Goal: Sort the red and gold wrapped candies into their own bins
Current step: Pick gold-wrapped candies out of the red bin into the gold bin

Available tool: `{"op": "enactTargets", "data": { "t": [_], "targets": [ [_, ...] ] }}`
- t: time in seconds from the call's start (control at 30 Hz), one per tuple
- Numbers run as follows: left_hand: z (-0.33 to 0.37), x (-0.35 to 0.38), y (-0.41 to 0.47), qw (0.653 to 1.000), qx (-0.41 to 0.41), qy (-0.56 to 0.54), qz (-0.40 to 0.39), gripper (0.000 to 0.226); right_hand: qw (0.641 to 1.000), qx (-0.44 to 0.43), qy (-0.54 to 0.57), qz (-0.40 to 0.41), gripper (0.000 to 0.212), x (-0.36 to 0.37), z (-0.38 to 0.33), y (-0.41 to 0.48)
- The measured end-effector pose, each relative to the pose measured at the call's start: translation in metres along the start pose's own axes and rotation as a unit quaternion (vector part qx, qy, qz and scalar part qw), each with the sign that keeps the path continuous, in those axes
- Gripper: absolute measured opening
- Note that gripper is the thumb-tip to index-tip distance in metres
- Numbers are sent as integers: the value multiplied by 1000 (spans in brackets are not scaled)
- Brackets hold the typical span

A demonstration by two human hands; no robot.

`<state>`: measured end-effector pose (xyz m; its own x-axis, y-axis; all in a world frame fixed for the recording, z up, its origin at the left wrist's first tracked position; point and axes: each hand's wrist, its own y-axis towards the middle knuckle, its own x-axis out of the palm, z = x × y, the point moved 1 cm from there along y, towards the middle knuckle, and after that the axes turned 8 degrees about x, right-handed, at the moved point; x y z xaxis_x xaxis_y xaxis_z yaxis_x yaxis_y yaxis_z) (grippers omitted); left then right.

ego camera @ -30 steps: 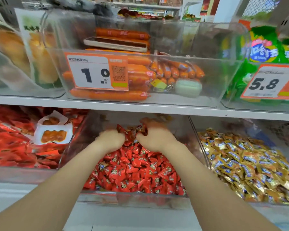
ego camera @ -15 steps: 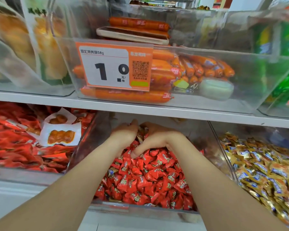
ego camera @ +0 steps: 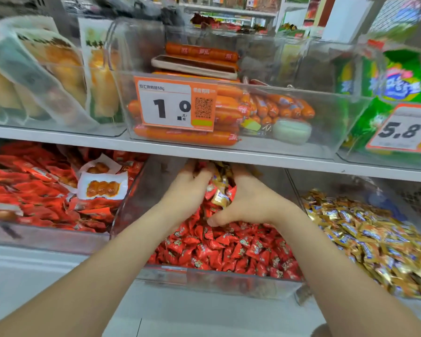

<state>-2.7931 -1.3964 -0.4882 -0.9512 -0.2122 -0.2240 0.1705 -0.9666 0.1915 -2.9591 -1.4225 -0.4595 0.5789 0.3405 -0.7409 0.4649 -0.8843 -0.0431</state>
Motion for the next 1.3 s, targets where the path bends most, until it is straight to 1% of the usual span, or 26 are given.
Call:
{"op": "enactTargets", "data": {
  "t": [0.03,0.1,0.17,0.23,0.27,0.37,0.43,0.5,0.53,0.57,0.63,0.67,0.7,0.77,0.8,0.87,0.93,1.0,1.1,1.13,1.2,1.23,1.3],
  "targets": [
    [3,3,-9,999,17,26,-21,38,1000,-11,-12,-4,122,-3,2,-11],
    [5,6,-28,990,48,107,-78,38,998,-5,-67,-21,123,-6,12,-29],
    [2,8,-44,970,76,178,-148,42,993,-6,-116,-36,116,-8,23,-45],
    [1,5,-59,945,63,245,-207,59,989,-4,-139,-54,109,-10,29,-57],
    [0,3,-64,931,54,283,-225,62,986,1,-153,-60,108,-10,31,-61],
    [4,-2,-75,903,53,342,-256,58,979,1,-197,-59,107,-13,33,-72],
    [7,-6,-79,888,55,380,-253,56,973,-6,-222,-55,104,-15,29,-79],
    [13,-11,-82,870,88,425,-234,58,972,-8,-229,-42,98,-17,27,-84],
    [17,-13,-83,864,116,434,-225,58,974,-8,-222,-30,91,-18,27,-86],
    [21,-14,-84,865,148,429,-216,54,978,-15,-209,-11,81,-19,28,-88],
    [27,-16,-85,878,197,386,-201,39,982,-27,-184,20,63,-19,30,-91],
    [28,-16,-86,886,204,366,-198,34,981,-31,-190,21,61,-17,30,-93],
    [28,-16,-87,888,204,361,-199,34,977,-40,-208,15,65,-13,30,-94],
    [26,-12,-89,879,186,388,-206,43,969,-56,-242,-7,78,-2,31,-92],
    [23,-11,-90,874,174,402,-208,48,966,-60,-251,-13,80,5,31,-90],
    [18,-8,-90,872,158,415,-207,56,965,-57,-254,-20,77,15,36,-82],
    [15,-7,-88,874,152,413,-206,60,971,-49,-234,-23,63,20,37,-75],
    [13,-7,-84,883,146,399,-200,58,977,-53,-206,-4,45,17,38,-73],
    [11,-8,-80,884,143,397,-201,38,988,-39,-144,37,25,3,35,-75],
    [10,-9,-79,880,145,405,-200,32,992,-20,-116,37,21,-1,35,-76],
    [9,-8,-79,870,156,423,-200,28,997,15,-62,34,16,-6,38,-76],
    [10,-7,-80,864,168,431,-198,30,998,28,-38,31,14,-8,39,-76],
    [13,-5,-82,856,200,434,-198,43,998,60,16,22,14,-10,40,-75]
  ]
}}
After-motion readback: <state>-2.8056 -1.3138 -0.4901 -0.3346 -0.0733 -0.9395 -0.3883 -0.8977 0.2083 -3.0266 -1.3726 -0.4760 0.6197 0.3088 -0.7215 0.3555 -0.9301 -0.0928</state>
